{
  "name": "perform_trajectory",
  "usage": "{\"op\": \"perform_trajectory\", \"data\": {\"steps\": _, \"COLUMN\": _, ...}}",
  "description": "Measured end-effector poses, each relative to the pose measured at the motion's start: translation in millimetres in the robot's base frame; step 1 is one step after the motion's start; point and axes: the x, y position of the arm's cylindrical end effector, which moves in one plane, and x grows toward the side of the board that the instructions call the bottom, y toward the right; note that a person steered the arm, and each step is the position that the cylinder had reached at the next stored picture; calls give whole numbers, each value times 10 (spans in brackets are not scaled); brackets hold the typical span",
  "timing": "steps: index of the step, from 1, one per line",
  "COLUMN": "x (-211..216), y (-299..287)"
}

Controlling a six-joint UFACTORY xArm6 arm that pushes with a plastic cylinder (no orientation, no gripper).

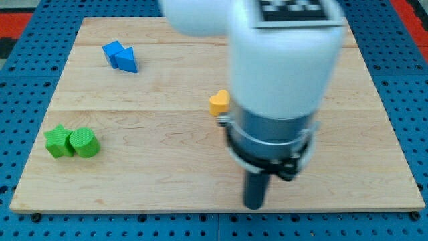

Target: Move the red star along with red circle towards the yellow blocks

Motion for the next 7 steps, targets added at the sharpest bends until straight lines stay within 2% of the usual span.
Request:
{"op": "perform_trajectory", "data": {"steps": 3, "x": -455, "y": 96}}
{"op": "perform_trajectory", "data": {"steps": 7, "x": -643, "y": -253}}
